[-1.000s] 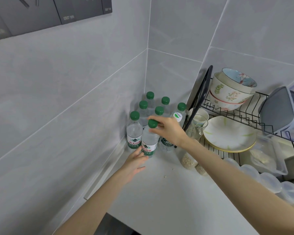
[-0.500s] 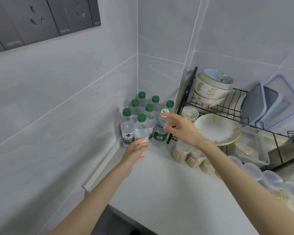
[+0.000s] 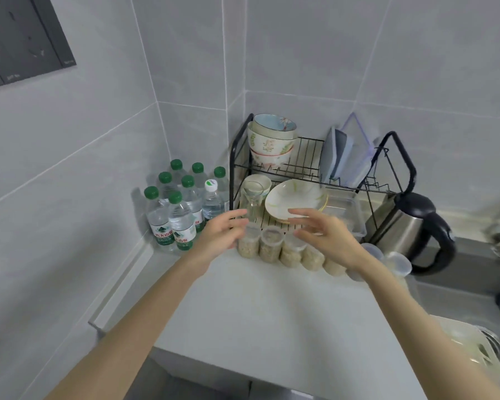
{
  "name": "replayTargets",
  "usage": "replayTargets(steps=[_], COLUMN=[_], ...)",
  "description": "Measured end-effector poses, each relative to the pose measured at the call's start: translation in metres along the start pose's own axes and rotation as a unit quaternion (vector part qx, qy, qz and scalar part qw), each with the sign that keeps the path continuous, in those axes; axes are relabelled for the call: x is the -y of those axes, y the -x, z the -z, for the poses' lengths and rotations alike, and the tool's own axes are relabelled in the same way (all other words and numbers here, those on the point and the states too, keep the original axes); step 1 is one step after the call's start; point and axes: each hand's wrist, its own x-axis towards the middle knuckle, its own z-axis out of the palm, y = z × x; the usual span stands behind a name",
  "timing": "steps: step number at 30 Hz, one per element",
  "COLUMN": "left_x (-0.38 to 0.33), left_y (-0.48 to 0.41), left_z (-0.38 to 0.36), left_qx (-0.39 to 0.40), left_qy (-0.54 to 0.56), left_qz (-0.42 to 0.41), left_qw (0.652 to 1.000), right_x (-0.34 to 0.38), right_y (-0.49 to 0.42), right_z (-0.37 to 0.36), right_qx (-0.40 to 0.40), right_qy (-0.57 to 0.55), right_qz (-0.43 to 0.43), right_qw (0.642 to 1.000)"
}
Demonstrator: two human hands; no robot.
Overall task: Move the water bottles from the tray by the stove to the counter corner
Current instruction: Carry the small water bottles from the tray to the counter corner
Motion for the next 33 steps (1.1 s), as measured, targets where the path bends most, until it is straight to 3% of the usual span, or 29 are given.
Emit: replayTargets(steps=[10, 15, 22, 28, 33], left_x=[-0.056, -0.078, -0.092, -0.105, -0.116], left_y=[-0.008, 0.000, 0.033, 0.097, 0.177], left_z=[-0.075, -0.108, -0.161, -0.229, -0.297], left_qx=[0.139, 0.239, 0.356, 0.481, 0.575], left_qy=[-0.070, -0.110, -0.105, -0.109, -0.092], left_qz=[-0.145, -0.199, -0.242, -0.267, -0.287], left_qw=[0.977, 0.944, 0.897, 0.828, 0.761], right_x=[-0.005, 0.006, 0.027, 0.054, 0.081], right_y=[0.093, 0.146, 0.233, 0.336, 0.432], right_z=[0.067, 0.075, 0.070, 0.061, 0.049], right_qx=[-0.159, -0.268, -0.377, -0.490, -0.590], right_qy=[-0.009, -0.073, -0.065, -0.047, -0.027], right_qz=[-0.071, -0.103, -0.148, -0.215, -0.259], right_qw=[0.985, 0.955, 0.912, 0.844, 0.765])
